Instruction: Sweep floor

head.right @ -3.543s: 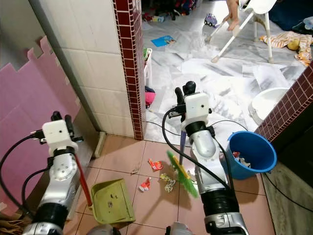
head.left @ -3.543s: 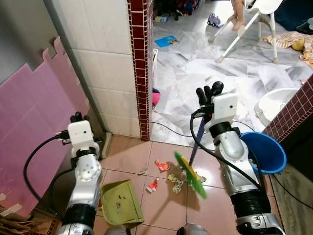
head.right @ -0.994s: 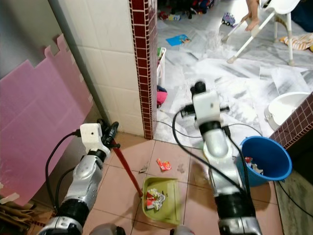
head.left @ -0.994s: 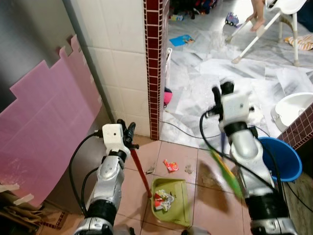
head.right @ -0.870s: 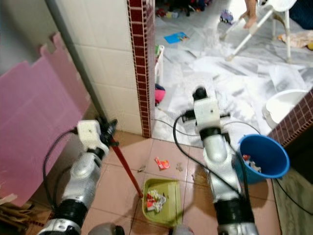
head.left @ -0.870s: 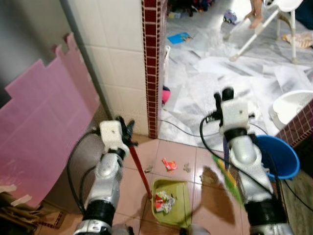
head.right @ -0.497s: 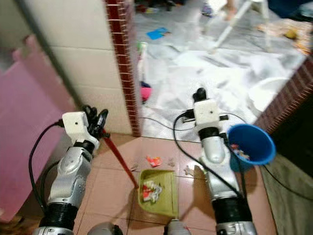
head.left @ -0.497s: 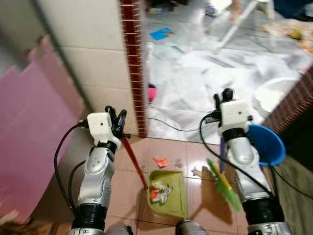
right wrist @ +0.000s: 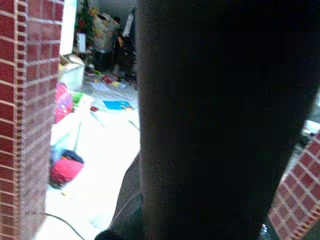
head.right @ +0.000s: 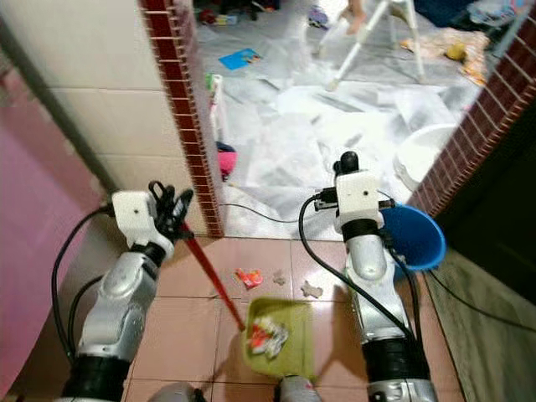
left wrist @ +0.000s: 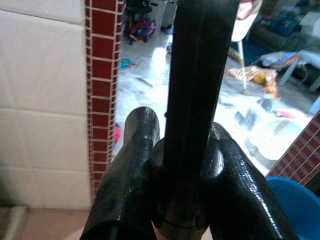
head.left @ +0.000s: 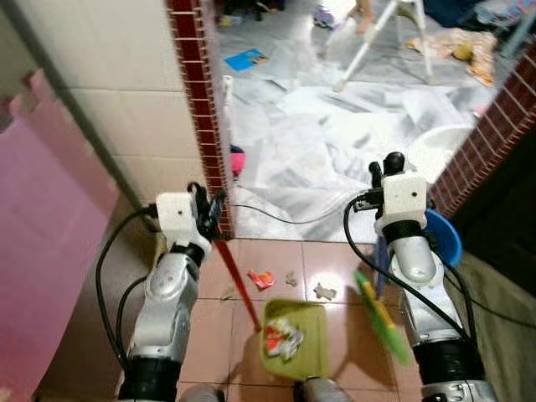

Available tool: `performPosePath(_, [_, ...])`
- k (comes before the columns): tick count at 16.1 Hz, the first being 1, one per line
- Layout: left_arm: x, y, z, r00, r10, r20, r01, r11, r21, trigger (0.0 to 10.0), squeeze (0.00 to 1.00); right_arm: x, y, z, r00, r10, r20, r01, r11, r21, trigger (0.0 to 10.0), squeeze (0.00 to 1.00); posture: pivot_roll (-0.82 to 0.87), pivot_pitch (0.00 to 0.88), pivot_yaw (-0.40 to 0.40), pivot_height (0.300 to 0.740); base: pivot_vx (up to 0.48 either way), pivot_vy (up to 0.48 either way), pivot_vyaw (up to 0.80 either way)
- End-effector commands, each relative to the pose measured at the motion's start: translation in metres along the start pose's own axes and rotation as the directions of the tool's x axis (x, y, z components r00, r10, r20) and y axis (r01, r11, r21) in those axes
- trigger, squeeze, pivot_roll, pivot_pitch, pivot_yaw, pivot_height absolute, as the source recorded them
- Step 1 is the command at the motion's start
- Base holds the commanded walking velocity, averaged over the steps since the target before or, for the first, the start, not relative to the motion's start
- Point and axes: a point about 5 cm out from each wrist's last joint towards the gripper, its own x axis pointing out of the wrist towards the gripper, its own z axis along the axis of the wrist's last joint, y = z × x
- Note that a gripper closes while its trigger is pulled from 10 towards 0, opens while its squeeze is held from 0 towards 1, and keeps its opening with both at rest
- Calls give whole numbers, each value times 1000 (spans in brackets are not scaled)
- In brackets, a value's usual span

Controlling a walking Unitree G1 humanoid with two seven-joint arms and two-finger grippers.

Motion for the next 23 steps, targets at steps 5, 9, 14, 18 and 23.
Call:
performPosePath(5, [-19,18,-13,999,21,-36,-17,993,113,10000,0,-18,2,-9,999,-27,-43,32,990,140,10000,0,-46,0,74,740,0,0,0])
performPosePath(9, [-35,24,-21,998,30,-59,-22,990,138,10000,0,-37,1,-21,996,7,-84,4,992,124,10000,0,-44,0,72,740,0,0,-119])
performPosePath(14, [-30,20,-17,999,4,-46,2,991,132,10000,0,-27,4,-16,998,12,-63,-4,992,128,10000,0,-49,0,72,740,0,-215,-734])
performPosePath(18, [-30,18,-19,999,5,-47,1,993,122,10000,0,-28,9,-14,997,40,-59,-32,990,136,10000,0,-52,0,62,740,0,-361,-672])
performPosePath(23, [-29,15,-21,999,2,-50,4,994,111,10000,0,-28,9,-14,997,53,-61,-44,989,139,10000,0,-64,0,58,740,0,-346,-110])
